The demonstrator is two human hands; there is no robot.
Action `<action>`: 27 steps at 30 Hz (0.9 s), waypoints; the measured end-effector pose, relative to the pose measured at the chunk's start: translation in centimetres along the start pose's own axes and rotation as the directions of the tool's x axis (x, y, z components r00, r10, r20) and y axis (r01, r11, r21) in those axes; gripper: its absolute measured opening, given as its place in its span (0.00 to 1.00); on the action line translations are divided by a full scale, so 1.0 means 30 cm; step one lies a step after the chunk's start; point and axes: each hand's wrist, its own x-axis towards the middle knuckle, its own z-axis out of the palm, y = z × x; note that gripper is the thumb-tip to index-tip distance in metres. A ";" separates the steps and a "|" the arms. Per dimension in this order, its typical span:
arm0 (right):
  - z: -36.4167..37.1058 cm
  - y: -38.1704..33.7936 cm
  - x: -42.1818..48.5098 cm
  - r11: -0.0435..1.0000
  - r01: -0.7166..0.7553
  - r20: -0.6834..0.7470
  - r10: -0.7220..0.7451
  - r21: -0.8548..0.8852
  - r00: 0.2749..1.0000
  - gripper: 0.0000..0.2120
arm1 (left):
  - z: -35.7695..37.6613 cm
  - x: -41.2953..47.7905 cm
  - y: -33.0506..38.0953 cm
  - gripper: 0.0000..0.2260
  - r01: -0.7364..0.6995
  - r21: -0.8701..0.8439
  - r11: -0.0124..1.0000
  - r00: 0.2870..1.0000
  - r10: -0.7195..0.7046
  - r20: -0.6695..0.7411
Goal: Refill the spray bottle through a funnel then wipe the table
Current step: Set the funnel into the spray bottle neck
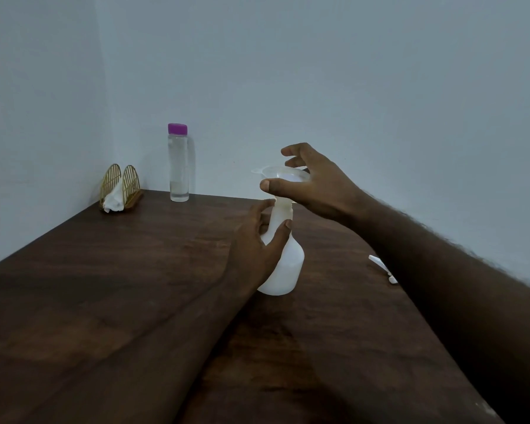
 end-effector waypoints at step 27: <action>0.001 -0.221 -0.120 0.958 0.264 -0.487 -0.284 -0.111 0.826 0.12 | -0.075 -0.012 -0.044 0.22 -0.033 -0.157 0.987 0.991 0.013 -0.132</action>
